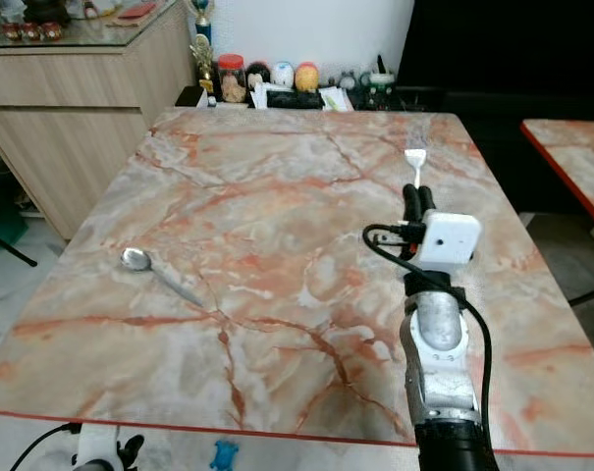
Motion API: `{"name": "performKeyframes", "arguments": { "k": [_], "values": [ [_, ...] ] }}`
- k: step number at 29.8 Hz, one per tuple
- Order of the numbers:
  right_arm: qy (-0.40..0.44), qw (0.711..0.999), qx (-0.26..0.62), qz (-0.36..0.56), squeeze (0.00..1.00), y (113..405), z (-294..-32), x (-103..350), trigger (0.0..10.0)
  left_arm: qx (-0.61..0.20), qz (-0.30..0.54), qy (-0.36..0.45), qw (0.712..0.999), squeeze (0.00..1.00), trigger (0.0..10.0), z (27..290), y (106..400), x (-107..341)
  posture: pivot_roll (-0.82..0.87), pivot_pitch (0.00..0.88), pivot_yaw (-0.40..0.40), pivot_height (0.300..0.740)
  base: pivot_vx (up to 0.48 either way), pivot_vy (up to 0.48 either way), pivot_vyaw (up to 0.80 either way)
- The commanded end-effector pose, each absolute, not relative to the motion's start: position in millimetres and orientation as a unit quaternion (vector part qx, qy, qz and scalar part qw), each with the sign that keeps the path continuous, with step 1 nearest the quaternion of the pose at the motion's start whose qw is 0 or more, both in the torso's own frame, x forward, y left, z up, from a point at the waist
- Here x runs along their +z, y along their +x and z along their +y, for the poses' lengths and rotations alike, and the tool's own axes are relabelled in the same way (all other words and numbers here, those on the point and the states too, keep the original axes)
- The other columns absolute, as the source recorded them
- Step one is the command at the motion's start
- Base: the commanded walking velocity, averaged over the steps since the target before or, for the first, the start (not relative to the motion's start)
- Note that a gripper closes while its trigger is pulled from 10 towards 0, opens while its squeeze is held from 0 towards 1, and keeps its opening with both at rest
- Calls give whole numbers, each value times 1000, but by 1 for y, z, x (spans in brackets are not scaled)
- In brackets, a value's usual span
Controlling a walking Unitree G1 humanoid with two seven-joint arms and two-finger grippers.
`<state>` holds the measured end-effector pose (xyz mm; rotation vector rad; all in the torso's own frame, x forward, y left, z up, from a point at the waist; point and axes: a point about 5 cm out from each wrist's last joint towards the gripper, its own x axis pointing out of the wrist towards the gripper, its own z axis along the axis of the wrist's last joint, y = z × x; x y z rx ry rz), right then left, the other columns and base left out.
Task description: Setting the table
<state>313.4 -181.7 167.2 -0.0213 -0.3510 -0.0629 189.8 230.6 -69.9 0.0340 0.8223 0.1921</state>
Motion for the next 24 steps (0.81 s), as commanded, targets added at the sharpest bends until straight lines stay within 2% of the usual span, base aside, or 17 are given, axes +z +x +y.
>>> {"name": "performKeyframes", "arguments": {
  "k": [1,24],
  "values": [
    [-11,983,-32,-182,0,315,-183,172,10000,95,400,16,911,0,10000,232,189,-70,44,6,-3,740,0,-398,0],
    [-11,979,-38,-198,0,314,-184,179,10000,91,400,13,912,0,10000,228,190,-70,40,8,0,740,0,-398,0]
  ]
}}
